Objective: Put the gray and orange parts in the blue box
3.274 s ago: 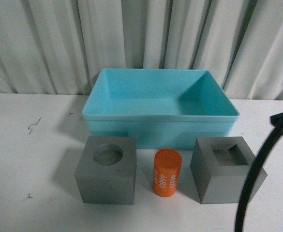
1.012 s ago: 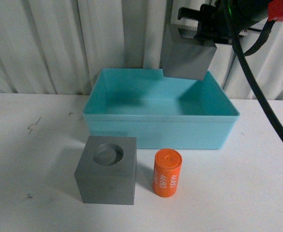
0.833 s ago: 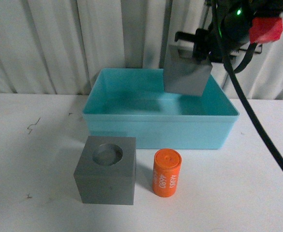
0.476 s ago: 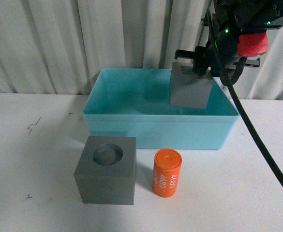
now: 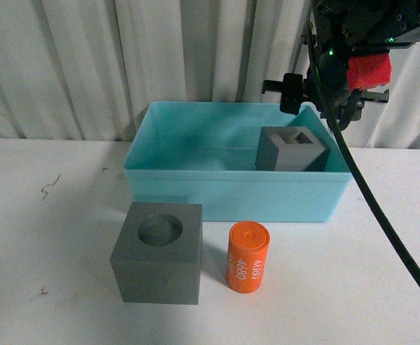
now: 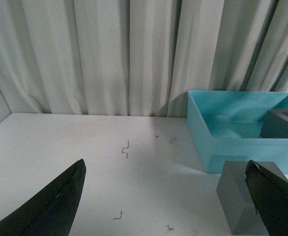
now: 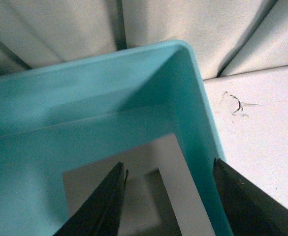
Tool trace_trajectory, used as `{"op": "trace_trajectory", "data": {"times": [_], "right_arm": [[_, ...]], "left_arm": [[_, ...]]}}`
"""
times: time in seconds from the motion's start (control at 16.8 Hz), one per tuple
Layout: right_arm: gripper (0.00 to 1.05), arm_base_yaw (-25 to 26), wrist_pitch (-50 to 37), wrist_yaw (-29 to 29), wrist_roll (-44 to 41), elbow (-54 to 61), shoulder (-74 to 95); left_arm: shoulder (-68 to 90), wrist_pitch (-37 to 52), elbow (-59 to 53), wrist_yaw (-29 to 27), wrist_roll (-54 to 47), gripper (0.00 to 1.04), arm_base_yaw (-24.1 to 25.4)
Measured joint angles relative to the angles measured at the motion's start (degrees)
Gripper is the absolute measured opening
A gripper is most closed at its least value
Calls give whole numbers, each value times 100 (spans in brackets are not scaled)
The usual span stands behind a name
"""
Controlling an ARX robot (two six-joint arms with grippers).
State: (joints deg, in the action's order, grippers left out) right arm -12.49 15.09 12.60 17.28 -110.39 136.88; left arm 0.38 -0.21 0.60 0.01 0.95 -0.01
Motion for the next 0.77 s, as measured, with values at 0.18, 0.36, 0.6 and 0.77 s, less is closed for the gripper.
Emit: {"op": "trace_trajectory", "data": {"times": [0.18,0.36,0.6,0.77], "right_arm": [[99,66,-876,50,122,520,-717],[98,389,-1867,-90,111,1792,-2476],[98,1108,-1891,-494,372,5761,-6168],[79,1228,-4144,-1182,-459,7416,-6957]], "left_arm": [[0,0,0,0,0,98,0],[0,2,0,-2,0,98,0],[0,0,0,-2,-2,98,0],[0,0,0,-2,-2,98,0]]}}
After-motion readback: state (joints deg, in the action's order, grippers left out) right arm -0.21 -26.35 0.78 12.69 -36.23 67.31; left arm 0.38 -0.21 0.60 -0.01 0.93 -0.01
